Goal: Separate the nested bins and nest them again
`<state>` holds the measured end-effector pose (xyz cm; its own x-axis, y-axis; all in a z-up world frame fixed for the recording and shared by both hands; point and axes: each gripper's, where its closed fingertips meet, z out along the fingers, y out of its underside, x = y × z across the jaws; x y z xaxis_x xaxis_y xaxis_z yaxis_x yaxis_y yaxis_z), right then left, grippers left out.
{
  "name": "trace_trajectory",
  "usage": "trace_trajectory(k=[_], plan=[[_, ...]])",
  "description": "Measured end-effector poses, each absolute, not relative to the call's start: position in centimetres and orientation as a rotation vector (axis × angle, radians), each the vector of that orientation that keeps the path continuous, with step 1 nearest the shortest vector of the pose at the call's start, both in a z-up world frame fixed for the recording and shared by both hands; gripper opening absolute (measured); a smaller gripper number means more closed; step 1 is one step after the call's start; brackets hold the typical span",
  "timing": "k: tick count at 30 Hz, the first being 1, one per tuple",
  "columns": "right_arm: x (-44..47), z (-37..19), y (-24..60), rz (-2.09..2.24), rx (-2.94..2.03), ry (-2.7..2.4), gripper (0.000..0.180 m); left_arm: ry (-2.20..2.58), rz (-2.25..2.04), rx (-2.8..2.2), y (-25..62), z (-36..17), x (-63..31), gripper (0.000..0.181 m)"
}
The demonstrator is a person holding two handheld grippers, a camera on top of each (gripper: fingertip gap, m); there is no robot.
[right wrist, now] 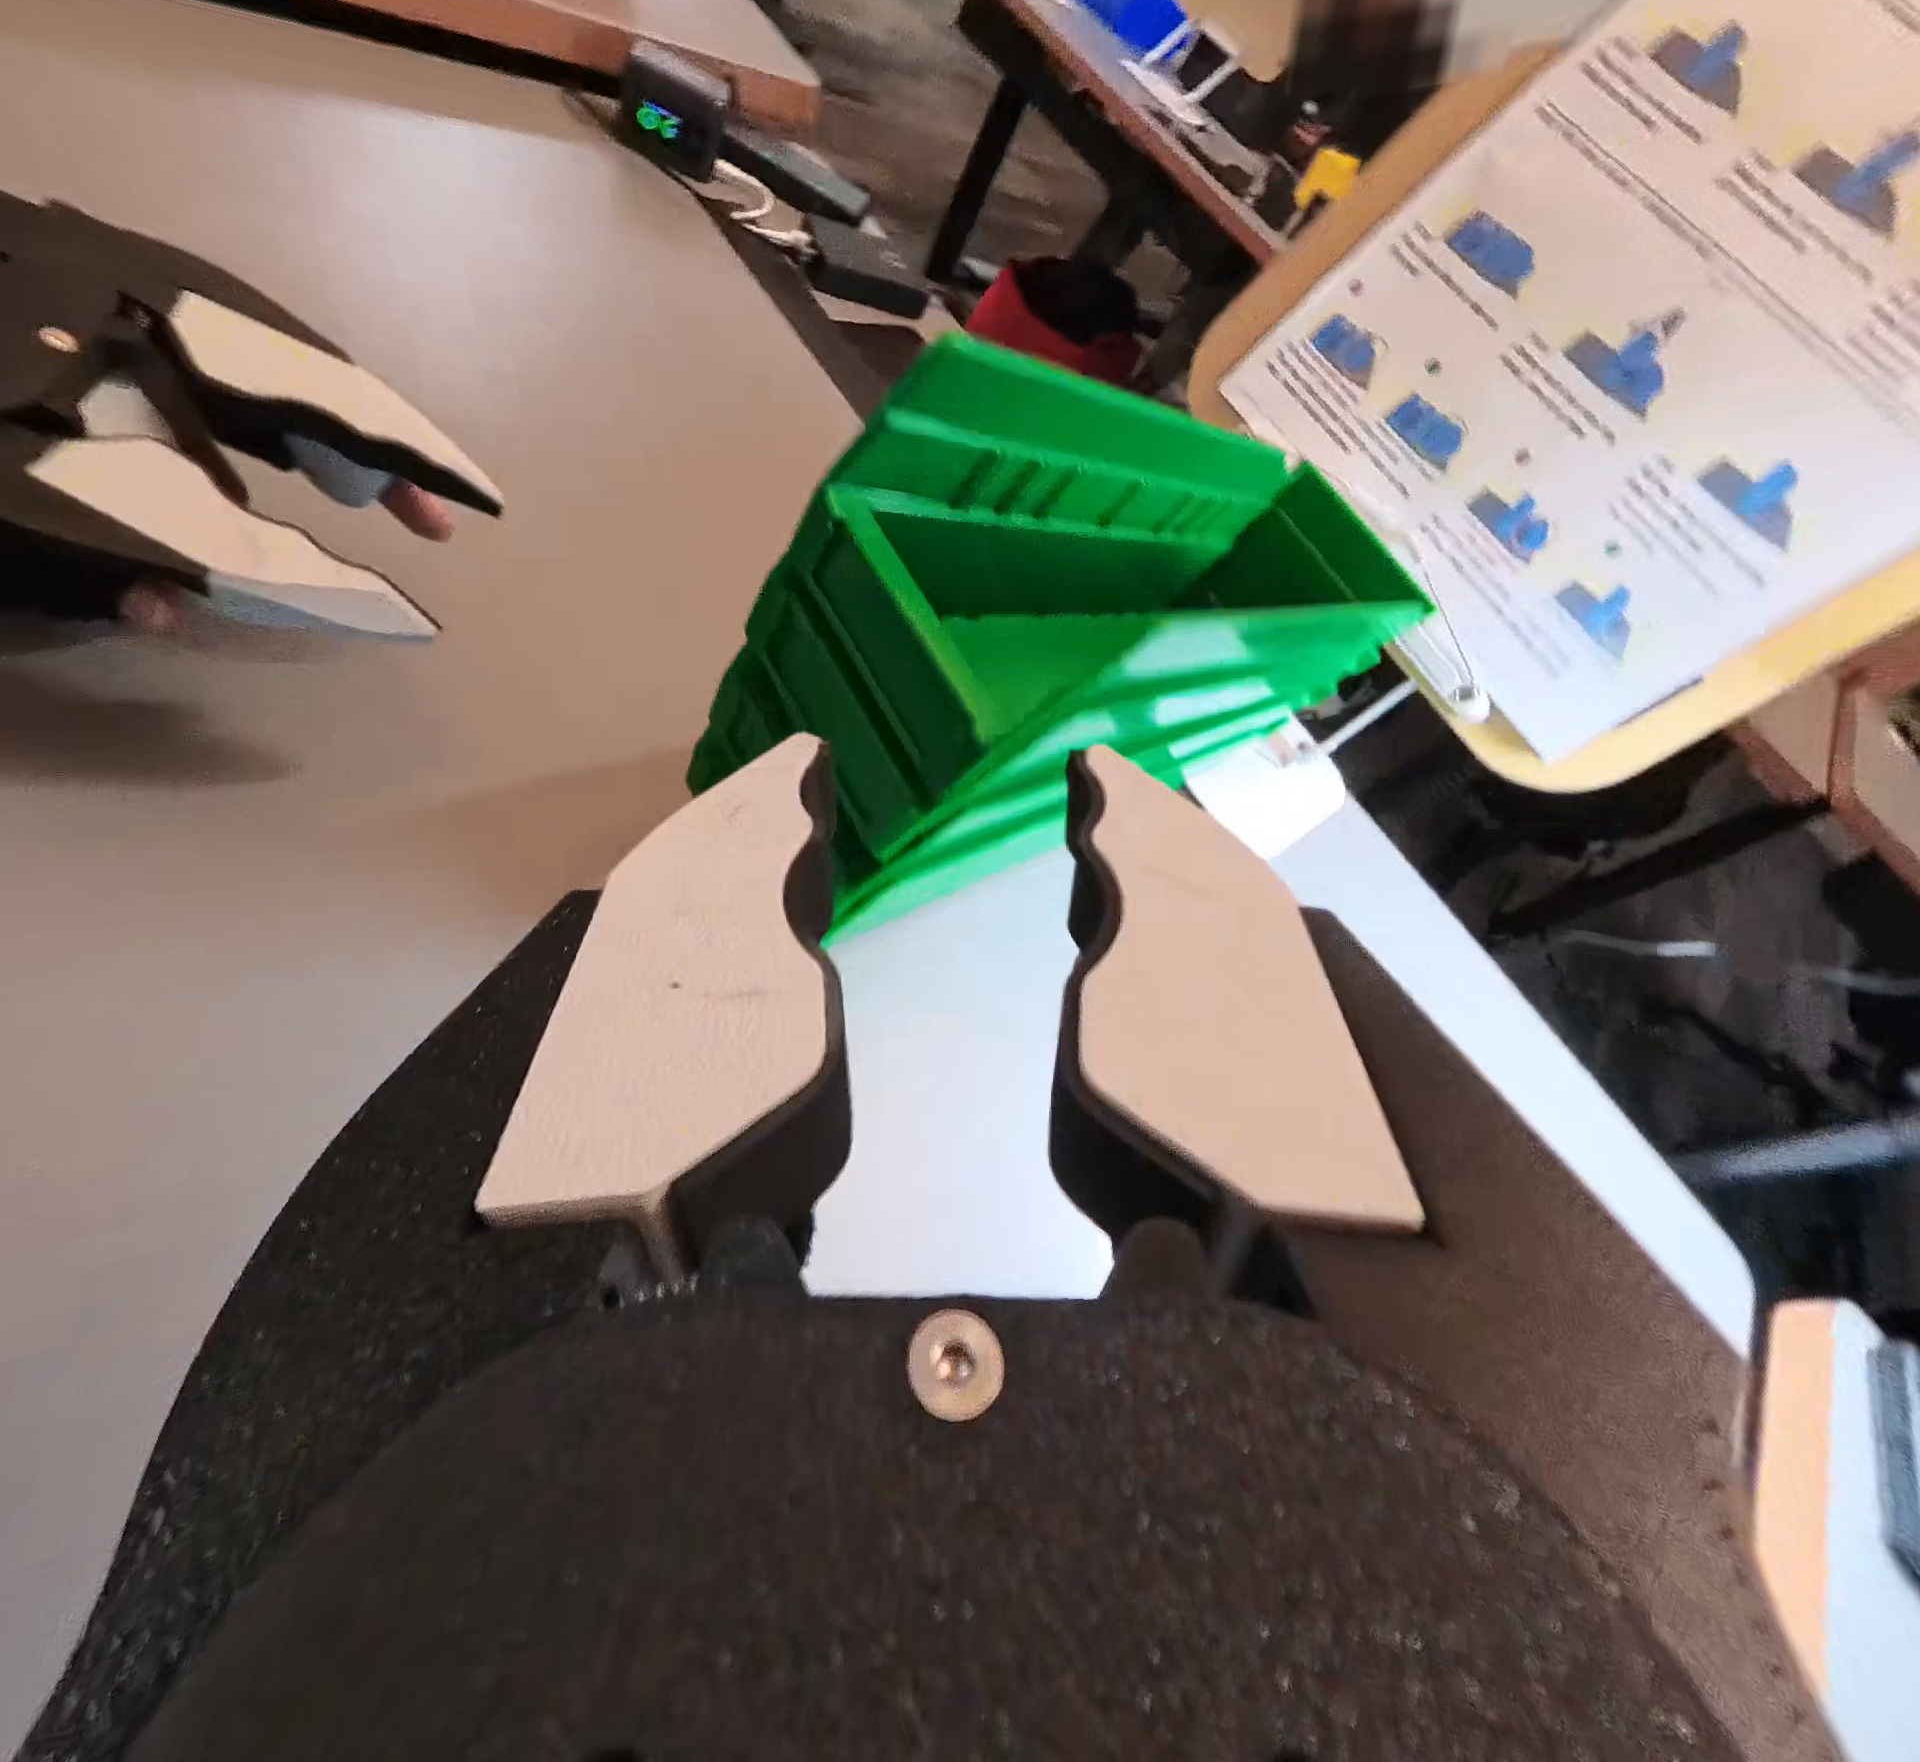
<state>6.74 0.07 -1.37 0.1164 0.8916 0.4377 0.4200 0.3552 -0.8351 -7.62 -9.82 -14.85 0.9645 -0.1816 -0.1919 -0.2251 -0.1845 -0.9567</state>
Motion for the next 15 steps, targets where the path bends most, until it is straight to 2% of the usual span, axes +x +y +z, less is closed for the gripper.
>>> trace_trajectory(k=[8,15], plan=[[10.3,-11.6,3.3,0.615,-1.425,-1.308,0.053,0.312,0.052,-1.775,-9.6,-15.2,-7.4,0.051],[9.9,-15.5,3.3,0.756,-1.444,-1.207,0.063,0.256,0.003,-1.752,-9.4,-15.0,-7.9,0.051]])
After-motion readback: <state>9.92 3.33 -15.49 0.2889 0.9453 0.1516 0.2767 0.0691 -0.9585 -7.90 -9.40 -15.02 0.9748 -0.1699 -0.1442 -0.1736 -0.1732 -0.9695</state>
